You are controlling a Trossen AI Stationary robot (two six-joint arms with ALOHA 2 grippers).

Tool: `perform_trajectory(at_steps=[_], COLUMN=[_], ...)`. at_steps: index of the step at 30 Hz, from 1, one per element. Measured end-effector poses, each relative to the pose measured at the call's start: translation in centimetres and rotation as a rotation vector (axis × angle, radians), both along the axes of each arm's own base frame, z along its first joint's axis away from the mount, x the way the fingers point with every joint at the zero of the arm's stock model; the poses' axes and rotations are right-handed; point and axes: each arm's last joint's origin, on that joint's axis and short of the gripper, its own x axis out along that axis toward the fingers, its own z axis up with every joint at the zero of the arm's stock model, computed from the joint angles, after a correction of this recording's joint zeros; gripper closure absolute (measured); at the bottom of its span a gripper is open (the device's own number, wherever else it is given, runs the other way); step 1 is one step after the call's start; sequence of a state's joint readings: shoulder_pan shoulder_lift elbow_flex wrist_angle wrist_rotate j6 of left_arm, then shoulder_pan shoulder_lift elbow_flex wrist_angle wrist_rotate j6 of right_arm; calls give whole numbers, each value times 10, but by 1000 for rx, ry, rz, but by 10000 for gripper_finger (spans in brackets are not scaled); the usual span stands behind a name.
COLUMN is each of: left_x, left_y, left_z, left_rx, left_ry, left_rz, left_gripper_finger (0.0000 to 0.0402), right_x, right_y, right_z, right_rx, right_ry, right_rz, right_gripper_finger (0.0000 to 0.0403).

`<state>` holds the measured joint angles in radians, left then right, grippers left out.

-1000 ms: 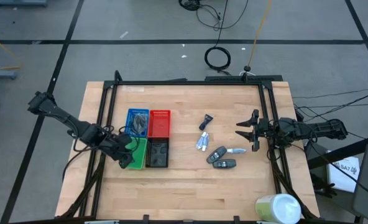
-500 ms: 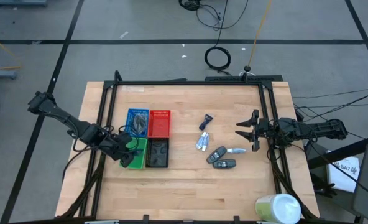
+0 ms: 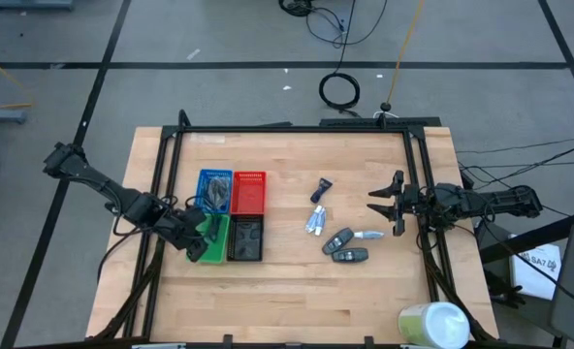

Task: Pick & Place Travel size toiletries
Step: Put the blue shave cream into the green bin

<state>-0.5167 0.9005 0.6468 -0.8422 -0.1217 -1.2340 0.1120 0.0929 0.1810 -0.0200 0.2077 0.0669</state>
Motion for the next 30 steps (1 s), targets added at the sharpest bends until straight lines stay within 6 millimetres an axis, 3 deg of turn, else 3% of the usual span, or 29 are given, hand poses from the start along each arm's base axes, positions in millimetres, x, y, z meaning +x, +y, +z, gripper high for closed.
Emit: perform_trajectory(at_steps=[12,17,22,30], left_x=[4,13,27,46], left_y=[-3,-6,-6,7], left_z=[3,12,30,60], left_rx=[-37,12,189,702], left_ry=[-43,-222,-496,-782], left_rz=[-18,-94,-197,-184], left_gripper_finger=[240,241,240,240], right_x=[0,0,0,0], right_y=[0,0,0,0], right_z=[0,0,0,1], right_rx=[0,0,0,1], right_ry=[0,0,-3,-8], right_rz=[0,0,-1,0], right_gripper_finger=[252,252,252,252])
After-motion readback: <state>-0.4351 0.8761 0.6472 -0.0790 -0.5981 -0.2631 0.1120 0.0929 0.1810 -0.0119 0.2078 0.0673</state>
